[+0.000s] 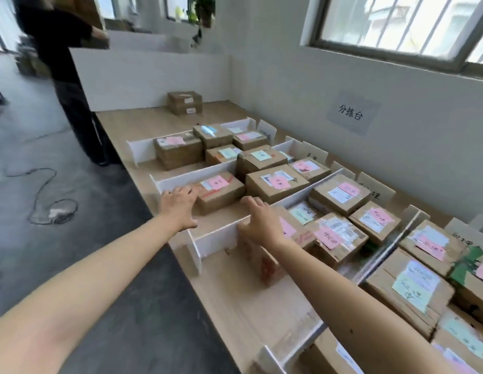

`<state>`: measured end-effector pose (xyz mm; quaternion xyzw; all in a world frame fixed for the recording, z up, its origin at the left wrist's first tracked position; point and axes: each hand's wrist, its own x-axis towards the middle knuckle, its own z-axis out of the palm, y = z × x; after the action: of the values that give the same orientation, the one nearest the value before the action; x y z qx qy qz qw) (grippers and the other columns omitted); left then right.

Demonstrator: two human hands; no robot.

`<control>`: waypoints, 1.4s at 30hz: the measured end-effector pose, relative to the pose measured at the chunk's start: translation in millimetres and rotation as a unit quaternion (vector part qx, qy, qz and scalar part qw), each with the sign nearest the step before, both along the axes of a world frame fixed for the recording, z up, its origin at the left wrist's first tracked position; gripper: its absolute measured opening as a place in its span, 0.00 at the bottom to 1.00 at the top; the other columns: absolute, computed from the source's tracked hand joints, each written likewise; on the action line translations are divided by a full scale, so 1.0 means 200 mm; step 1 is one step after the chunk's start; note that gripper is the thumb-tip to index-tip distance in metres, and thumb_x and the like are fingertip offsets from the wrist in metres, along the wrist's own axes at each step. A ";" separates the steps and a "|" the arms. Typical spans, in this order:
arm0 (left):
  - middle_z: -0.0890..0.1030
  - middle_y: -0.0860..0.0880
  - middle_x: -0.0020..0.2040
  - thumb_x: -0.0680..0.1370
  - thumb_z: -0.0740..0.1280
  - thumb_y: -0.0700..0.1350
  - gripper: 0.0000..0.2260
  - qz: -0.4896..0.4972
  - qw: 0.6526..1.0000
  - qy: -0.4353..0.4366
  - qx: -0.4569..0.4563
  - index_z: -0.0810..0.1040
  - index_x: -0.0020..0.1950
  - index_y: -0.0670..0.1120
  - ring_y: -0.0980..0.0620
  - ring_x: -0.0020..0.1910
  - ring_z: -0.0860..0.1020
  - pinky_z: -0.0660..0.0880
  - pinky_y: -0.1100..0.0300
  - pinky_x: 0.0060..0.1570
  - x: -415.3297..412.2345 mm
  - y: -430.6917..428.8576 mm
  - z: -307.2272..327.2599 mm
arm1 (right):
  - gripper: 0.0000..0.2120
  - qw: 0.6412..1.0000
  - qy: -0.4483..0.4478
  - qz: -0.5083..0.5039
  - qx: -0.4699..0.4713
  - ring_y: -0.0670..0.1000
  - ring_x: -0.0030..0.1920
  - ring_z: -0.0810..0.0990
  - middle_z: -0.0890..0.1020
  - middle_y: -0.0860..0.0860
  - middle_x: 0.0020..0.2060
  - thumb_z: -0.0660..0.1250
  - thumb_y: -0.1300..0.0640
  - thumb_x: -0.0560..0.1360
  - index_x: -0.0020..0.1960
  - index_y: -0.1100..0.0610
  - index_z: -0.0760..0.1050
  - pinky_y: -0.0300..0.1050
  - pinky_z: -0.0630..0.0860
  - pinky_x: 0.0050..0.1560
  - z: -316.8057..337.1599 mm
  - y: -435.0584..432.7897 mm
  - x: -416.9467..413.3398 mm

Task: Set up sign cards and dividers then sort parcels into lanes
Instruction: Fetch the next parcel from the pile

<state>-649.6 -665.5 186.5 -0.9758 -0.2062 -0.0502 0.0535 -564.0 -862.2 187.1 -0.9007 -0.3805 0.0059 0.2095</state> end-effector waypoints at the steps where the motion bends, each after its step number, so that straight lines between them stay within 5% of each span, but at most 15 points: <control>1: 0.69 0.50 0.68 0.68 0.70 0.60 0.36 0.009 1.000 -0.005 0.005 0.61 0.72 0.52 0.49 0.67 0.68 0.66 0.53 0.61 -0.03 0.08 0.01 | 0.28 1.000 0.001 0.009 -0.003 0.56 0.65 0.70 0.72 0.52 0.65 0.69 0.51 0.72 0.69 0.53 0.66 0.51 0.71 0.61 0.01 0.10 -0.01; 14: 0.63 0.50 0.71 0.69 0.67 0.65 0.41 0.131 0.989 -0.037 0.053 0.55 0.75 0.51 0.49 0.69 0.63 0.64 0.52 0.62 -0.36 1.28 0.09 | 0.36 0.997 0.004 0.077 -0.005 0.58 0.69 0.66 0.65 0.52 0.70 0.72 0.43 0.70 0.72 0.50 0.60 0.59 0.70 0.66 0.06 1.45 -0.12; 25: 0.64 0.49 0.69 0.67 0.68 0.65 0.41 0.197 0.978 -0.053 0.051 0.56 0.74 0.51 0.47 0.68 0.64 0.63 0.51 0.62 -0.50 1.93 0.04 | 0.34 0.988 -0.055 0.138 -0.045 0.59 0.67 0.65 0.66 0.53 0.68 0.69 0.44 0.71 0.71 0.52 0.61 0.58 0.69 0.64 0.02 2.15 -0.15; 42: 0.66 0.48 0.69 0.66 0.69 0.64 0.41 0.312 0.947 -0.019 0.069 0.59 0.74 0.51 0.47 0.69 0.63 0.57 0.46 0.69 -0.28 3.12 0.07 | 0.29 0.978 -0.107 0.180 -0.005 0.59 0.65 0.65 0.66 0.55 0.65 0.68 0.47 0.70 0.68 0.54 0.64 0.54 0.66 0.63 0.06 3.42 0.41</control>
<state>-706.5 -40.8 200.4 -0.8554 -0.4974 -0.0631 0.1299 -482.3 -177.8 198.1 -0.8141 -0.5563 -0.0508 0.1586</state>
